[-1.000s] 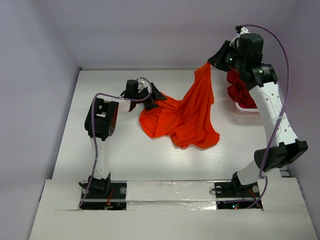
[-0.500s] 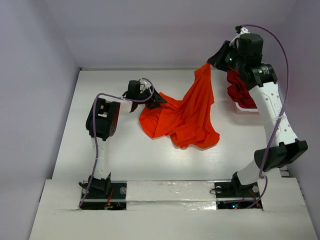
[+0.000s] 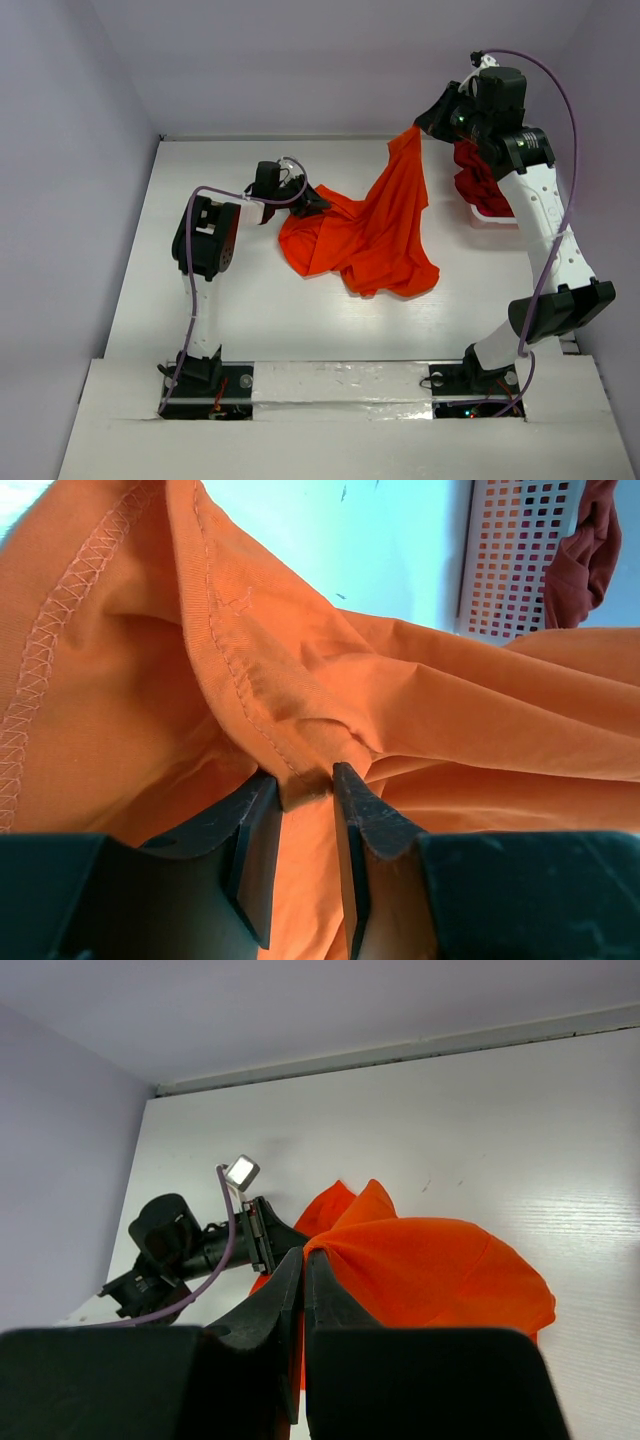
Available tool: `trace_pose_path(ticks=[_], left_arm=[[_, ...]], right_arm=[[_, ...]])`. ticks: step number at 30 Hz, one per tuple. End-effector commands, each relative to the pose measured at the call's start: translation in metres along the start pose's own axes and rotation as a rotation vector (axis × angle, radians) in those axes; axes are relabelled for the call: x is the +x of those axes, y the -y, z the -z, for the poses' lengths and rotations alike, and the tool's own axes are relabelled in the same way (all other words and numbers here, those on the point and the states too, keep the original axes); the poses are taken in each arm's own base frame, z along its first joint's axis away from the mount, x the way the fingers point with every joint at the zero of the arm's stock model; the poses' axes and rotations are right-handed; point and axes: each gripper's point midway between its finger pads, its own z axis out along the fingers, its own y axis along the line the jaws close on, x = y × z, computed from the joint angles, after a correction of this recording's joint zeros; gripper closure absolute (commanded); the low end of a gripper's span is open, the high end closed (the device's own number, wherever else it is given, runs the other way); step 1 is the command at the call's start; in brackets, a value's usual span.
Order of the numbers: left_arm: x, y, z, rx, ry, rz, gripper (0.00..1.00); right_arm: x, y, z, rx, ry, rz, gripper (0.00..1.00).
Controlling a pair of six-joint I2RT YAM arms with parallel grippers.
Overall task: Fold and stack the t-shirts
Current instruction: Flatten out the tshirt
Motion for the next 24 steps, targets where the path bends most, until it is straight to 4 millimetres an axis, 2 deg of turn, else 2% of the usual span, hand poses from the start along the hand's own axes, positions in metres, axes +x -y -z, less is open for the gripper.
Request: trace_pose_path(ticks=[1, 12, 21, 24], left_arm=[[-0.0110, 0.0179, 0.0006, 0.035, 0.017, -0.056, 0.77], [-0.0133, 0.0214, 0.0030, 0.032, 0.026, -0.068, 0.80], [-0.0130, 0.0176, 0.0030, 0.014, 0.032, -0.056, 0.92], [-0.0149, 0.0169, 0.0027, -0.001, 0.031, -0.057, 1.00]], right_arm=[[-0.0226, -0.0219, 0.0092, -0.076, 0.085, 0.024, 1.00], [-0.0202, -0.0207, 0.0079, -0.076, 0.083, 0.023, 1.00], [-0.0186, -0.0206, 0.0082, -0.078, 0.080, 0.021, 1.00], [-0.0173, -0.0205, 0.0077, -0.080, 0.077, 0.018, 1.00]])
